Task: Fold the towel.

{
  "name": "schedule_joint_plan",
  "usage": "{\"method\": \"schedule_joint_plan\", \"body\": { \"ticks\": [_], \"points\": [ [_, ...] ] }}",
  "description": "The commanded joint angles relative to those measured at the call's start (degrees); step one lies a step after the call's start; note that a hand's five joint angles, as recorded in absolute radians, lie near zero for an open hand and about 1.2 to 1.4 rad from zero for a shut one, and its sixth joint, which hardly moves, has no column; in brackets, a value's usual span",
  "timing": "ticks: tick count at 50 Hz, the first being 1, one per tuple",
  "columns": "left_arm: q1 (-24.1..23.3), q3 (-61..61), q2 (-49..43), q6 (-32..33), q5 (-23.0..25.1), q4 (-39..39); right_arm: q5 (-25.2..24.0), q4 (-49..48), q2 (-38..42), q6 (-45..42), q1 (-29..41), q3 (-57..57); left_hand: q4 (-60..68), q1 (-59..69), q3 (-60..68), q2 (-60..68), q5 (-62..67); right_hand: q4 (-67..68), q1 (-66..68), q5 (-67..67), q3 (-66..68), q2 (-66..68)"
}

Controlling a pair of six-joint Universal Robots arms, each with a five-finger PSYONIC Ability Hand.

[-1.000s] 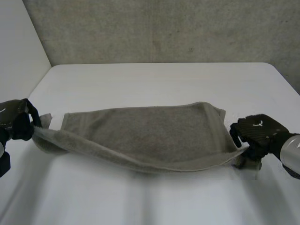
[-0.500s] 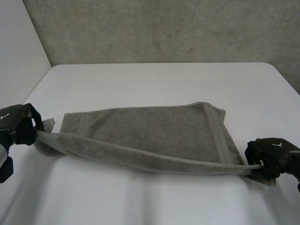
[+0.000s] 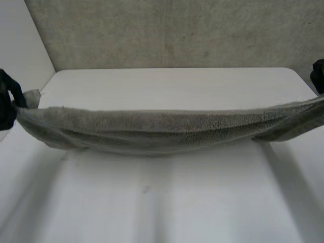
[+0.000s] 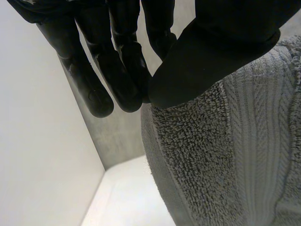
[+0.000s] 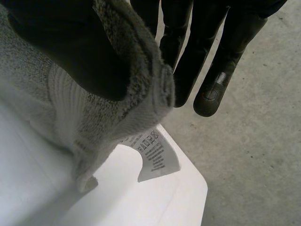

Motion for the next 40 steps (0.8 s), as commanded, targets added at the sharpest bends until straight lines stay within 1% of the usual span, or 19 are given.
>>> {"method": "schedule_joint_plan", "body": {
  "ticks": [1,2,4,5,7,10,12,16,18,24,26,27,28,29,30,31,32,34,40],
  "points": [
    [-0.5,1.7,-12.4,0.6,0.1,0.6,4.2,1.7,14.4,-4.3,6.6,-3.0,10.2,10.8,10.3,10.2,10.4,11.6,24.3,13.9,12.1,12.8],
    [-0.5,1.7,-12.4,0.6,0.1,0.6,4.2,1.7,14.4,-4.3,6.6,-3.0,10.2,10.8,10.3,10.2,10.4,11.6,24.3,13.9,12.1,12.8],
    [-1.8,4.0,-20.8,0.9,-0.3,0.7,12.1,1.9,24.0,-8.4,11.7,-5.8,10.2,10.8,10.3,10.2,10.4,11.6,24.3,13.9,12.1,12.8],
    [-1.8,4.0,-20.9,0.9,-0.3,0.7,12.2,1.9,24.0,-8.4,11.7,-5.8,10.2,10.8,10.3,10.2,10.4,11.6,24.3,13.9,12.1,12.8],
    [-4.4,8.4,-31.0,1.8,-1.2,0.6,19.1,2.0,31.6,-11.6,15.4,-9.3,10.2,10.8,10.3,10.2,10.4,11.6,24.3,13.9,12.1,12.8],
    [-5.4,11.0,-35.7,2.2,-2.2,0.6,22.7,1.3,38.1,-12.3,17.5,-12.9,10.2,10.8,10.3,10.2,10.4,11.6,24.3,13.9,12.1,12.8],
    [-6.9,16.3,-42.7,3.6,-5.7,0.5,22.9,1.1,41.0,-12.1,18.0,-15.2,10.2,10.8,10.3,10.2,10.4,11.6,24.3,13.9,12.1,12.8],
    [-8.9,22.7,-48.5,5.0,-8.7,0.5,22.7,-1.5,45.7,-11.5,19.4,-20.6,10.2,10.8,10.3,10.2,10.4,11.6,24.3,13.9,12.1,12.8],
    [-10.1,26.1,-50.9,5.2,-9.6,0.6,24.0,-7.8,48.4,-9.1,20.8,-26.6,10.2,10.8,10.3,10.2,10.4,11.6,24.3,13.9,12.1,12.8],
    [-12.8,39.8,-54.1,4.9,-10.3,6.0,28.9,-20.5,49.2,-6.4,22.4,-35.7,10.2,10.8,10.3,10.2,10.4,11.6,24.3,13.9,12.1,12.8],
    [-13.2,43.6,-53.5,4.8,-10.6,16.4,31.4,-32.4,47.2,-6.1,23.4,-38.2,10.2,10.8,10.3,10.2,10.4,11.6,24.3,13.9,12.1,12.8],
    [-13.2,43.6,-53.5,4.7,-10.6,16.5,31.4,-32.5,47.1,-6.1,23.4,-38.2,10.2,10.8,10.3,10.2,10.4,11.6,24.3,13.9,12.1,12.8],
    [-13.5,44.0,-52.2,4.5,-11.0,23.4,31.8,-39.4,45.1,-5.8,23.7,-37.6,10.2,10.8,10.3,10.2,10.4,11.6,24.3,13.9,12.1,12.8],
    [-13.5,44.0,-52.2,4.5,-11.0,23.5,31.9,-46.3,42.8,-5.8,23.7,-36.2,10.2,10.8,10.3,10.2,10.4,11.6,24.3,13.9,12.1,12.8],
    [-13.8,43.6,-50.1,4.2,-12.1,31.1,31.9,-46.4,42.7,-5.8,23.7,-36.2,10.2,10.8,10.3,10.2,10.4,11.6,24.3,13.9,12.1,12.8],
    [-14.2,42.9,-48.0,4.0,-13.5,38.0,32.0,-52.5,40.4,-5.7,23.6,-34.1,10.2,10.8,10.3,10.2,10.4,11.6,24.3,13.9,12.1,12.8],
    [-14.2,42.9,-47.9,4.0,-13.6,38.1,32.0,-52.5,40.4,-5.7,23.6,-34.1,10.2,10.8,10.3,10.2,10.4,11.6,24.3,13.9,12.1,12.8],
    [-14.9,40.6,-44.9,4.0,-15.1,46.8,31.8,-59.0,37.1,-5.8,23.9,-29.7,10.2,10.8,10.3,10.2,10.4,11.6,24.3,13.9,12.1,12.8],
    [-15.9,37.5,-43.9,3.7,-15.1,44.7,29.6,-54.8,35.8,-5.6,23.9,-25.4,10.2,10.8,10.3,10.2,10.4,11.6,24.3,13.9,12.1,12.8]
  ]
}}
